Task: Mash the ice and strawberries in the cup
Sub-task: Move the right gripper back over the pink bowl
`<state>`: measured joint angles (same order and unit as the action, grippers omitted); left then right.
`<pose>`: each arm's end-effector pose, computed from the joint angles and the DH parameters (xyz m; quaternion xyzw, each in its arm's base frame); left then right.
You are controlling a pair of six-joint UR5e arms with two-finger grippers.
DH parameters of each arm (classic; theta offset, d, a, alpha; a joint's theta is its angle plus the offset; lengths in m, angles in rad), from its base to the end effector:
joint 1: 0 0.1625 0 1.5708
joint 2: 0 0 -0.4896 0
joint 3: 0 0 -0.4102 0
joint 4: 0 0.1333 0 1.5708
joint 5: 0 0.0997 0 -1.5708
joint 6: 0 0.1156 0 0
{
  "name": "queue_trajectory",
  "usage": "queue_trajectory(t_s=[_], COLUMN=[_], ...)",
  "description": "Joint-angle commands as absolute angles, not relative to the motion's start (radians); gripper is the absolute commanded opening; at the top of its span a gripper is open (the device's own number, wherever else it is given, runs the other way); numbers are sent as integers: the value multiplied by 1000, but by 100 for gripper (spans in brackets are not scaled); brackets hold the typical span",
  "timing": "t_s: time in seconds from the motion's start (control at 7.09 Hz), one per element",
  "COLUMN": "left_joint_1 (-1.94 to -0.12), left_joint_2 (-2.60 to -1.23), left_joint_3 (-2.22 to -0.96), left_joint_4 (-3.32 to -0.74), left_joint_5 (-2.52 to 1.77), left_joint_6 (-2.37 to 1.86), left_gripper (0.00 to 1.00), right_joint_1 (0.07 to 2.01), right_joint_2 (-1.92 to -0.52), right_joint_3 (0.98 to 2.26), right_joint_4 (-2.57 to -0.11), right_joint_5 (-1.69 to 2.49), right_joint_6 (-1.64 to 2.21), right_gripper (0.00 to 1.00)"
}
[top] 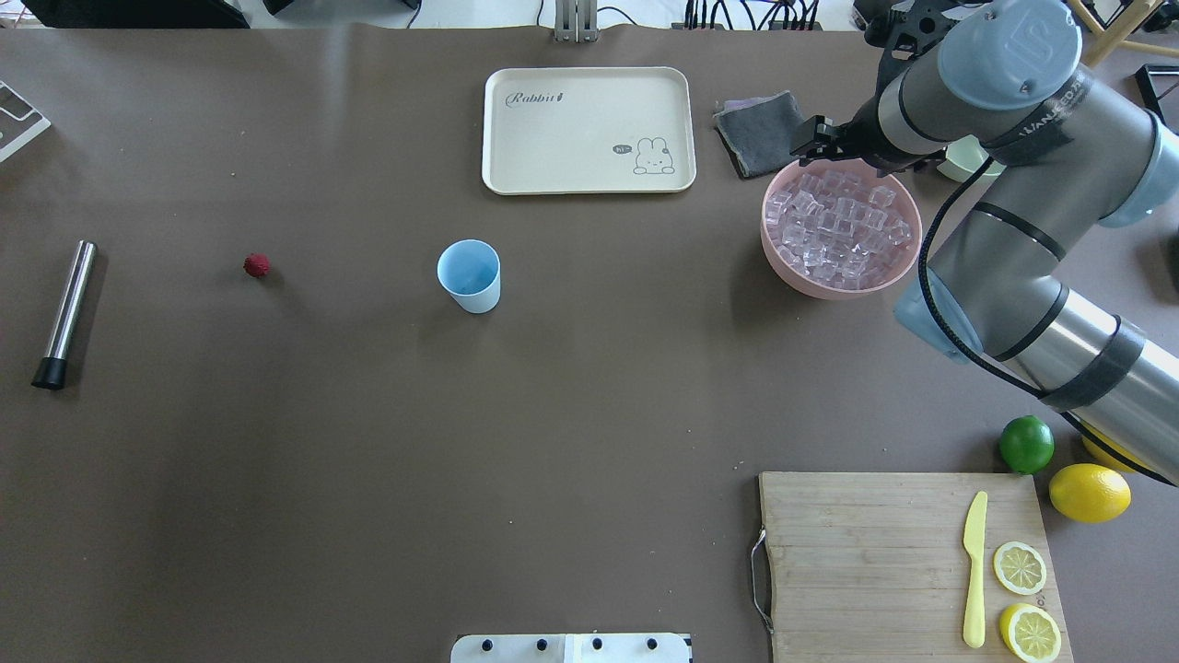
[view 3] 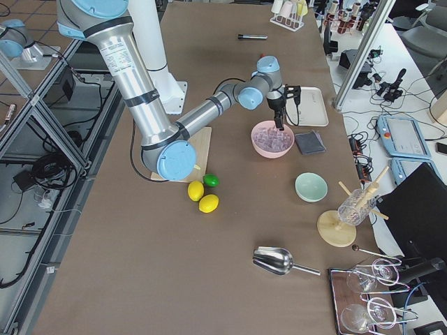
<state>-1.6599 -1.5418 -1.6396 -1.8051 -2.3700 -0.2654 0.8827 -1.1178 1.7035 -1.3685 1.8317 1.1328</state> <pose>-0.0959 -0.5070 0.6862 0.0914 0.3950 -0.1086 0.9077 -0.3682 -0.6108 0.3841 0.1386 -0.3743 0.1532 0.9040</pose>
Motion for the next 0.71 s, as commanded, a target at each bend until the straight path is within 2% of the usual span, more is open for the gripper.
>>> queue_trajectory(t_s=[0.0,0.28,0.56], left_joint_1=[-1660,-1660,-1660], left_joint_2=[-1543,-1545,-1545], left_joint_3=[-1638,-1635,-1632], left_joint_4=[-1805,-1805,-1805], left_joint_5=[-2370,-2370,-2370], left_joint_6=[-265,-265,-265], left_gripper=[98,98,98], right_joint_1=[798,759,794], right_joint_2=[-1126,-1092,-1094], right_joint_3=[1764,1781,1772], right_joint_4=[-1537,-1600,-1530], right_joint_5=[1661,1624,1634], right_joint_6=[1232,1192,929], right_gripper=[99,93,94])
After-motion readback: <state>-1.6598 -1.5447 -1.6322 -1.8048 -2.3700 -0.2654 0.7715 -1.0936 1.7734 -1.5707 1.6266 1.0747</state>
